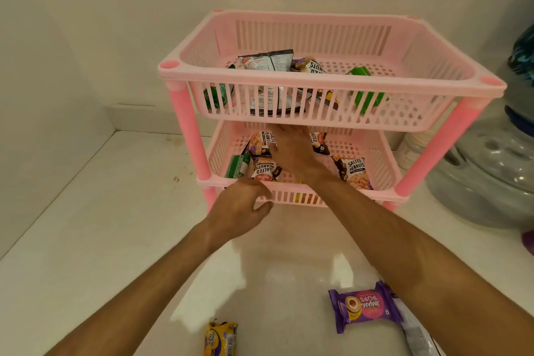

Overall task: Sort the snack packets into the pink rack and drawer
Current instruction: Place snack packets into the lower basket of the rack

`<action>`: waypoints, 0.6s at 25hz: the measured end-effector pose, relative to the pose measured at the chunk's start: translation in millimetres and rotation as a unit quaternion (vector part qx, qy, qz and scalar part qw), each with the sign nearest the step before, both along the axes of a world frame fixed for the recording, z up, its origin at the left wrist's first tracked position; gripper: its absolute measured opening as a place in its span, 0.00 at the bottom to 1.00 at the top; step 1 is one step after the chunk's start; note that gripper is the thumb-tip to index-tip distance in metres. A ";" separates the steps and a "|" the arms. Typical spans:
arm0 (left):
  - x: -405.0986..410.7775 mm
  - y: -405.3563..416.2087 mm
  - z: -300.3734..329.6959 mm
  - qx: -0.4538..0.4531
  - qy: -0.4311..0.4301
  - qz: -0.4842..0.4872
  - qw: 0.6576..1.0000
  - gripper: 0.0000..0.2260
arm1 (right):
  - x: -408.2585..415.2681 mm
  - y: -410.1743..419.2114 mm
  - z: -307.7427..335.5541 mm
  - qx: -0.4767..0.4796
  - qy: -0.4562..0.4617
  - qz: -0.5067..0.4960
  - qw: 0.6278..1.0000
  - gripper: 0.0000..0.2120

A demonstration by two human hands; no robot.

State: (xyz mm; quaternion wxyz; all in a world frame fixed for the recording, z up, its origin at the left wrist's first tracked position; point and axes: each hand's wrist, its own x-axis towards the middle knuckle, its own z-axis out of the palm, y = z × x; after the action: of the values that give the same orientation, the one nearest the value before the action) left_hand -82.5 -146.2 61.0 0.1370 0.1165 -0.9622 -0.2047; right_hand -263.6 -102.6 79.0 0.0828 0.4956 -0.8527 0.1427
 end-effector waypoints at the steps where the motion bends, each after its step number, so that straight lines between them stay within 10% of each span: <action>1: 10.0 2.5 -6.2 -0.008 -0.004 -0.004 1.000 0.09 | 3.7 8.9 -1.9 -0.021 0.021 0.008 1.000 0.20; 8: 74.5 13.4 -39.7 0.057 -0.384 -0.125 0.913 0.22 | 49.6 102.4 -25.3 -0.097 0.046 0.078 0.991 0.15; 15: 122.4 41.4 -56.1 0.014 -0.466 -0.234 0.853 0.30 | 58.0 193.3 -66.4 0.213 -0.102 0.159 0.959 0.24</action>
State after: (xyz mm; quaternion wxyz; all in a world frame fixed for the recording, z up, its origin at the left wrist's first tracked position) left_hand 39.9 -104.8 4.9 -0.3808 -0.0284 -0.9092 -0.1661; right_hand -205.6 90.7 12.6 -0.1362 0.6136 -0.7776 0.0187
